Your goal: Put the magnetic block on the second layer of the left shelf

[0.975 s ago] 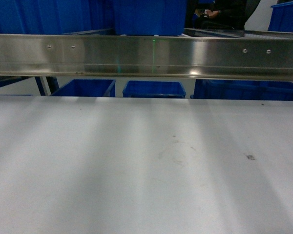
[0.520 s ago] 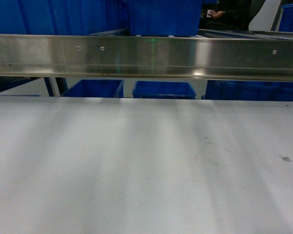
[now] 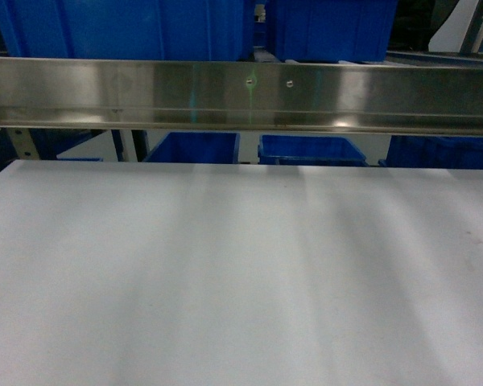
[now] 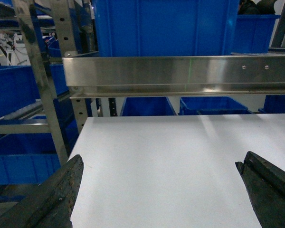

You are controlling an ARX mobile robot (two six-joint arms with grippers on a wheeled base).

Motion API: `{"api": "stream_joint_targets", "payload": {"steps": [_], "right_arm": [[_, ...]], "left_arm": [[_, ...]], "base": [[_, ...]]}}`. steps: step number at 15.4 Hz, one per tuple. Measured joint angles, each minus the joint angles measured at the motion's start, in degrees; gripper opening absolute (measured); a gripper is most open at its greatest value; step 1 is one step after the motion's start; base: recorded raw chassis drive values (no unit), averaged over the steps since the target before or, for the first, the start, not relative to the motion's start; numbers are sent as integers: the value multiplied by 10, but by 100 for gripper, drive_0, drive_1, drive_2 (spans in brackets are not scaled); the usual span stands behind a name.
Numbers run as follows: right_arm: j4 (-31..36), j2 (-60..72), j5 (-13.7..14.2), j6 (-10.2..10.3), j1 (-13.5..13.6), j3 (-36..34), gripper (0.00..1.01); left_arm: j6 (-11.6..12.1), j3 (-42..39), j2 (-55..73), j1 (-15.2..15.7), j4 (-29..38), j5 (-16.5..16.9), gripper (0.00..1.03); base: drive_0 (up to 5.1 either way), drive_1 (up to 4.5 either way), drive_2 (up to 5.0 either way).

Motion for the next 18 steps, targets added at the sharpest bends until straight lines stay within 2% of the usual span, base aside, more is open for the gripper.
{"api": "stream_joint_targets", "payload": {"steps": [18], "right_arm": [[0,1,0,0,0,0,33]], "left_arm": [[0,0,0,0,1,0,98]], "base": [[-502,243,243]]}}
